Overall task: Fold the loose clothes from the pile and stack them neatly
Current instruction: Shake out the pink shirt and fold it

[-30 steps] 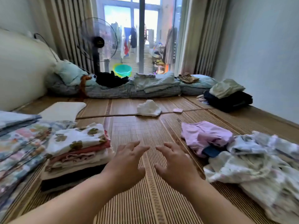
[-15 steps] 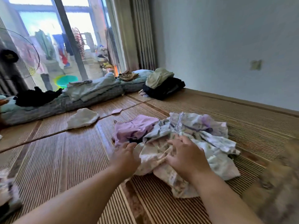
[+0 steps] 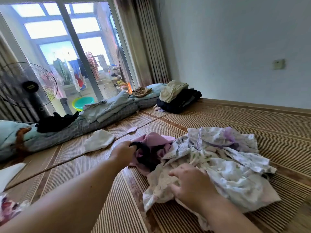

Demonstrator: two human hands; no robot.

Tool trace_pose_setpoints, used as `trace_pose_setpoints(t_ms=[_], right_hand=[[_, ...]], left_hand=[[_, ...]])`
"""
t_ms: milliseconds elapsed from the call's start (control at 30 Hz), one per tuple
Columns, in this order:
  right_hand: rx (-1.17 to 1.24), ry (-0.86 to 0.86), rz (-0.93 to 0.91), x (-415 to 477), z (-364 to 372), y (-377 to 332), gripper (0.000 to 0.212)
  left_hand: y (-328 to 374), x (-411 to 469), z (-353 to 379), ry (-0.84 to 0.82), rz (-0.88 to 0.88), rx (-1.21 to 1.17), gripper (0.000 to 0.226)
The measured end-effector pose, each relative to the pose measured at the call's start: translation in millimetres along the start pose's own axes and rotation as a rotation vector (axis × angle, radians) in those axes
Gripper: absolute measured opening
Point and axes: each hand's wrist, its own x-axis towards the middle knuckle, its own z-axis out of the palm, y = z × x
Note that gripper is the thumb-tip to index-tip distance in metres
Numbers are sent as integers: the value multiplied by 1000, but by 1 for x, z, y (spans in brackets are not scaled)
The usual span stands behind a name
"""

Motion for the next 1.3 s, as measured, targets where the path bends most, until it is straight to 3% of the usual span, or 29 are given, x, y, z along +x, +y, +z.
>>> trace_pose_setpoints(t_ms=[200, 300, 400, 500, 600, 767, 900, 1033, 1100, 1167, 1300], right_hand=[[305, 153, -39, -1, -14, -53, 57], [362, 200, -90, -8, -18, -92, 57], [527, 110, -185, -27, -19, -144, 60], [641, 59, -251, -53, -17, -209, 31], [546, 101, -274, -69, -22, -257, 15], [94, 120, -298, -69, -70, -308, 6], [-128, 26, -274, -70, -97, -337, 18], [-258, -18, -187, -79, -98, -345, 3], [-262, -29, -120, -82, -98, -340, 8], [-114, -64, -53, -86, -99, -335, 10], [663, -236, 87, -100, -98, -333, 13]], left_hand=[[39, -61, -99, -148, -19, -466, 20], [35, -102, -141, -163, -4, -510, 20], [25, -144, -171, -199, 15, -518, 27], [12, -186, -197, -236, 30, -360, 22], [-2, -218, -227, -161, 42, -224, 17], [-17, -259, -294, 117, 31, -30, 13], [-18, -285, -336, 225, 48, 13, 12], [-25, -303, -360, 345, 14, 142, 16], [-34, -309, -368, 386, -30, 121, 27], [-46, -319, -374, 405, -98, 61, 31], [-64, -344, -369, 301, -215, 292, 17]])
